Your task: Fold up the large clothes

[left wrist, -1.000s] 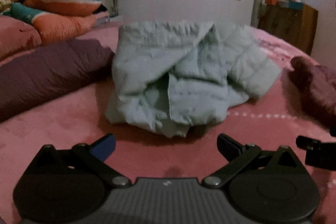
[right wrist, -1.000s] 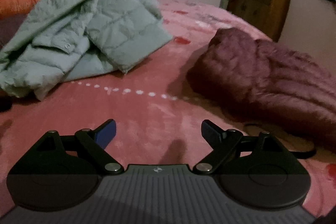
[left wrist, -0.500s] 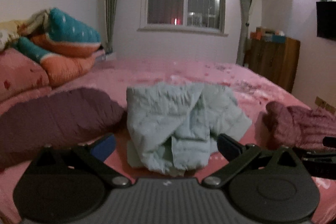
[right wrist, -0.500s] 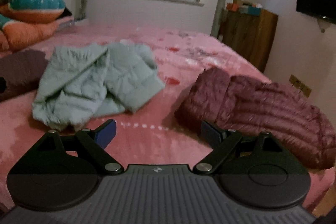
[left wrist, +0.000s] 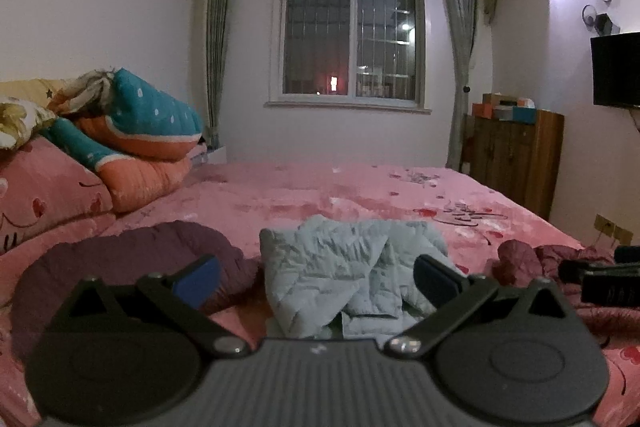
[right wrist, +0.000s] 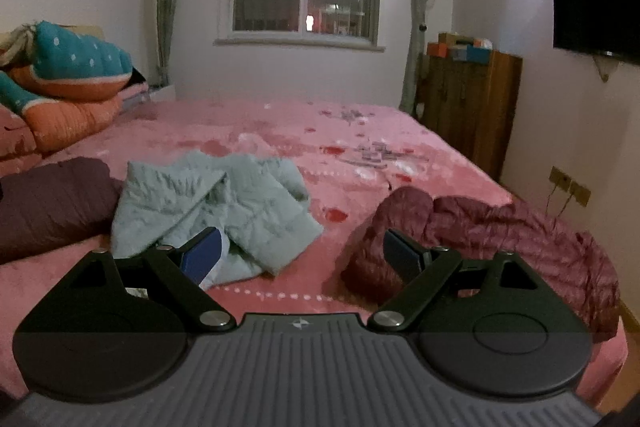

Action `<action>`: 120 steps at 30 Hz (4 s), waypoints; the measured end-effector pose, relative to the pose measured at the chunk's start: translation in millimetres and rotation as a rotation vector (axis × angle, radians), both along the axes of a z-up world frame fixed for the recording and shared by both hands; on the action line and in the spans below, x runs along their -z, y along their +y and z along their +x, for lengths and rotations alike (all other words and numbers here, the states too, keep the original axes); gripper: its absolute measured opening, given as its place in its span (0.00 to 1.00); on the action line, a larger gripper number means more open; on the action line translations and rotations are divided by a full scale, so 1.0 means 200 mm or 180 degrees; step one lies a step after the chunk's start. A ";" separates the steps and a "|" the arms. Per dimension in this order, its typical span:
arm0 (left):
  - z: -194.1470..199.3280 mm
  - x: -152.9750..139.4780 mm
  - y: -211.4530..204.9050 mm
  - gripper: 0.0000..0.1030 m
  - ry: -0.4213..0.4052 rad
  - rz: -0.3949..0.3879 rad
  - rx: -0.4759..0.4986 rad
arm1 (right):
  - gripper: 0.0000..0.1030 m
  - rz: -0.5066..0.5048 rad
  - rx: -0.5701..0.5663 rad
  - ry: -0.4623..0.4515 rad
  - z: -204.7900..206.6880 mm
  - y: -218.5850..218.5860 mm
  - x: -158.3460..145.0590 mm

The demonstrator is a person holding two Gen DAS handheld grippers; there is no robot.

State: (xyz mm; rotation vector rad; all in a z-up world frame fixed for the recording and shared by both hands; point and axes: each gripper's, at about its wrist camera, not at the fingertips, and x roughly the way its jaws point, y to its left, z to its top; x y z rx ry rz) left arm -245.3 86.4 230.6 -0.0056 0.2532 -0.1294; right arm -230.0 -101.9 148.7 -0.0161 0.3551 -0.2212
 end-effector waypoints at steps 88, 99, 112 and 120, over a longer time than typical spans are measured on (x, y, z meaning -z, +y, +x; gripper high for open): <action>1.02 0.81 -0.66 0.76 0.0843 0.1097 0.0316 | 1.00 0.0807 0.0233 0.0415 0.53 -0.52 0.70; 1.20 0.90 -0.65 0.53 0.1067 0.0809 0.0189 | 1.00 0.1059 0.0129 0.0456 0.66 -0.56 0.73; 1.25 0.61 -0.44 0.05 0.0811 -0.0278 0.0245 | 1.00 0.1298 0.0170 0.0569 0.70 -0.64 0.77; 1.20 0.25 0.09 0.00 0.0225 -0.0797 -0.0604 | 1.00 0.1307 0.0133 0.0615 0.72 -0.62 0.79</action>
